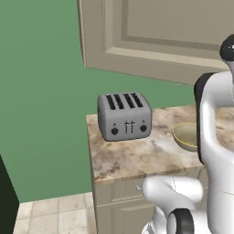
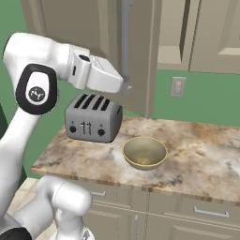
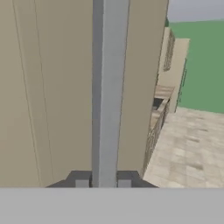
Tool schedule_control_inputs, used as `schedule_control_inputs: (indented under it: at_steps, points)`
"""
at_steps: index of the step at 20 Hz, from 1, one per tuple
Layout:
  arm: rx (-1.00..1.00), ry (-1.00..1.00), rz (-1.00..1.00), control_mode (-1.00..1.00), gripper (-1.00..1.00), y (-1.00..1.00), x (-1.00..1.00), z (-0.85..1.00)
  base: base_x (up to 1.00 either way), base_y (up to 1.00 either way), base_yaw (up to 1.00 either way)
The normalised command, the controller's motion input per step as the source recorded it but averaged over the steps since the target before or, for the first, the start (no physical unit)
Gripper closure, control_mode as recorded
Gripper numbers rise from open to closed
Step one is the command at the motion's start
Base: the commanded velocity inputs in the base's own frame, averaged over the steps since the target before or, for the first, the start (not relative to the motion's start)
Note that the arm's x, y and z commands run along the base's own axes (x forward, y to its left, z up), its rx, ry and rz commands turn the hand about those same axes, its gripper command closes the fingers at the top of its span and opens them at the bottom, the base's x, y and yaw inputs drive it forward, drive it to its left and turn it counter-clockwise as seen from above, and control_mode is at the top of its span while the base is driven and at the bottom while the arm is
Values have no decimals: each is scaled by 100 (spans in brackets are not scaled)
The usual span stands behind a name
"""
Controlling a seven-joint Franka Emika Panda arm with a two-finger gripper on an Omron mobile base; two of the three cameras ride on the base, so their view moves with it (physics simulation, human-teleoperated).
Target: Open the cabinet and setup a tea strainer by placing it in the bowl upright.
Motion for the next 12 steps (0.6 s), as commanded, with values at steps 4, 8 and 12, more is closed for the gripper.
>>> schedule_control_inputs:
  at_steps: [4,8,12]
  points:
    - [5,-14,0,-100,100,39,-85,0,0,0,0]
    - [2,-10,0,-100,100,44,-95,0,0,0,0]
    - [0,-6,0,-100,100,45,-88,0,0,0,0]
